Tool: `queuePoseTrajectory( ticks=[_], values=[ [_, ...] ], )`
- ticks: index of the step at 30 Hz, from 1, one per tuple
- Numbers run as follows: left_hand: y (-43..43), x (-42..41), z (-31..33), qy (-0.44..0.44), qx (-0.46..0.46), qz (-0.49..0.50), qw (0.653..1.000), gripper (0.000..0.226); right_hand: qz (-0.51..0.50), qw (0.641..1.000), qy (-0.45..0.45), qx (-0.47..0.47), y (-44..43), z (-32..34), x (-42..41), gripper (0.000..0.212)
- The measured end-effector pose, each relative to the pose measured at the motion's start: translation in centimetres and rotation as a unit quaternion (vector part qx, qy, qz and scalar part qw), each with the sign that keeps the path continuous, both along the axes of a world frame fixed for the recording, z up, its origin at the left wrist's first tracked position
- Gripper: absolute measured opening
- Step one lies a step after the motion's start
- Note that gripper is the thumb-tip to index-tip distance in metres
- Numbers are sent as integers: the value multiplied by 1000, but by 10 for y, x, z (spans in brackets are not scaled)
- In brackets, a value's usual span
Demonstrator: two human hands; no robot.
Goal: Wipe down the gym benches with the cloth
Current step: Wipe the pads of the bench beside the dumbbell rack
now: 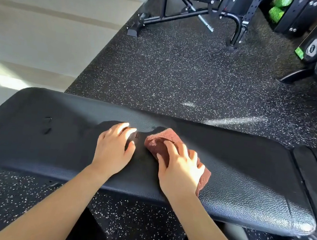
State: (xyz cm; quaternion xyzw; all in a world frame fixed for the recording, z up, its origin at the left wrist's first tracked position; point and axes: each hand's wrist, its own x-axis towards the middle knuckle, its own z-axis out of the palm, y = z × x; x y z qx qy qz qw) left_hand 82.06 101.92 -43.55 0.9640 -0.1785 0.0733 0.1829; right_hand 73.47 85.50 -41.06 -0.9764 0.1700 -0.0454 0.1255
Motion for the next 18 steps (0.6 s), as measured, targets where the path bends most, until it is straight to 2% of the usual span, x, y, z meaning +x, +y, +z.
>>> queuePoseTrajectory(
  ticks=[4,13,18],
  values=[
    [-3,32,0,7,9,3,1000,43,-33,999,17,24,1,3,41,38],
    [1,60,-8,-23,-22,24,999,46,-59,998,-16,-33,-8,1,109,36],
    [0,58,-5,-14,-13,32,999,47,-8,1000,-16,-20,-16,1,104,37]
  ],
)
